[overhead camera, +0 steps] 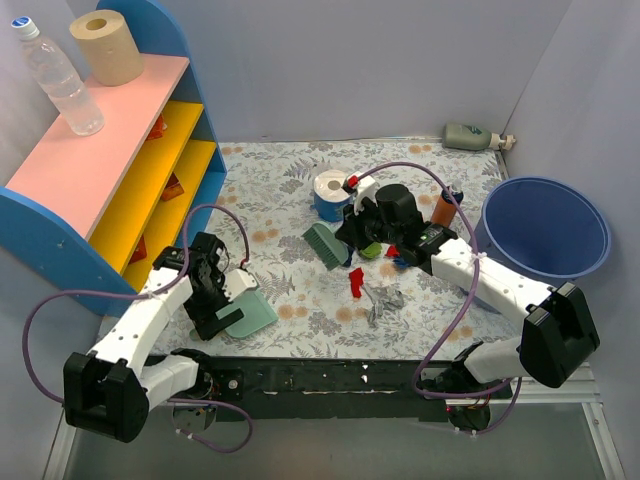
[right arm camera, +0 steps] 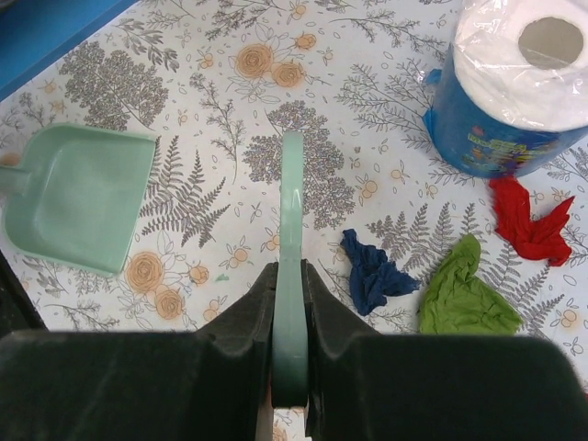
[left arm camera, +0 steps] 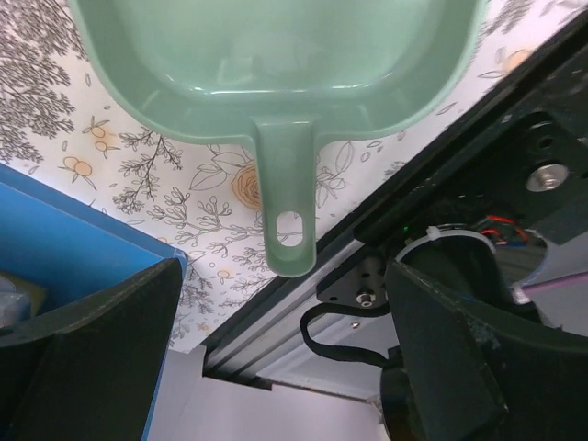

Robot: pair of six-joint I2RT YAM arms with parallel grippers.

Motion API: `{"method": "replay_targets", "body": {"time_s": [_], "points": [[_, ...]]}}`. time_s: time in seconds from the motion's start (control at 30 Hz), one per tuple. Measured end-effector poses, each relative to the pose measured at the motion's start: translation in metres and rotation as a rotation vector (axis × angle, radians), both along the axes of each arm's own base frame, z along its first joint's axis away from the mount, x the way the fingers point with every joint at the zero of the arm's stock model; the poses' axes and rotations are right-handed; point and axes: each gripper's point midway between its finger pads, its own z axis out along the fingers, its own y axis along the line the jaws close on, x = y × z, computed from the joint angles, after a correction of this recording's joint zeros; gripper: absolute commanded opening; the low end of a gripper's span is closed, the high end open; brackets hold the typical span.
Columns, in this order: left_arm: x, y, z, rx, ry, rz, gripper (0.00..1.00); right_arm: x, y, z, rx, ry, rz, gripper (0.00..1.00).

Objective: Sweep away the paper scraps from the table

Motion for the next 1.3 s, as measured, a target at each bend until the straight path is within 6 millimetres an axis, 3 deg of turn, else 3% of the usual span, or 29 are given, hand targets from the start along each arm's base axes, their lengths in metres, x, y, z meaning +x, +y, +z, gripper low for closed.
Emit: {"method": "replay_targets", "body": {"time_s": [0.13, 0.27, 0.47, 0.67, 0.77, 0.87, 1.0, 1.1, 1.17, 1.3], "points": [[-0.002, 0.015, -0.022, 0.089, 0.035, -0.012, 0.89, 0.0, 0.0, 0.0, -0.01, -0.018, 0.017, 0.01], [0.0, 0.017, -0.034, 0.1, 0.04, -0.034, 0.85, 0.001, 0.0, 0.001, -0.006, -0.037, 0.021, 0.01], [0.019, 0.004, -0.046, 0.04, -0.004, -0.09, 0.66, 0.001, -0.002, -0.002, -0.023, -0.056, 0.029, 0.01], [0.037, -0.015, -0.062, -0.032, 0.01, -0.138, 0.47, 0.003, -0.008, 0.009, -0.043, -0.129, 0.041, 0.01], [0.053, -0.028, -0.064, -0.069, 0.017, -0.167, 0.46, 0.009, -0.012, 0.017, -0.055, -0.15, 0.029, 0.01], [0.079, -0.048, -0.062, -0.123, -0.004, -0.193, 0.48, 0.021, -0.019, 0.03, -0.073, -0.199, 0.015, 0.01], [0.11, -0.081, -0.053, -0.201, -0.037, -0.209, 0.77, 0.039, -0.032, 0.054, -0.082, -0.258, -0.02, 0.01], [0.125, -0.101, -0.044, -0.262, -0.082, -0.194, 0.87, 0.053, -0.047, 0.074, -0.076, -0.278, -0.058, 0.01], [0.127, -0.104, -0.037, -0.28, -0.119, -0.191, 0.91, 0.059, -0.056, 0.086, -0.075, -0.284, -0.076, 0.01], [0.119, -0.094, -0.024, -0.288, -0.227, -0.234, 0.9, 0.057, -0.064, 0.103, -0.085, -0.302, -0.058, 0.01]]}}
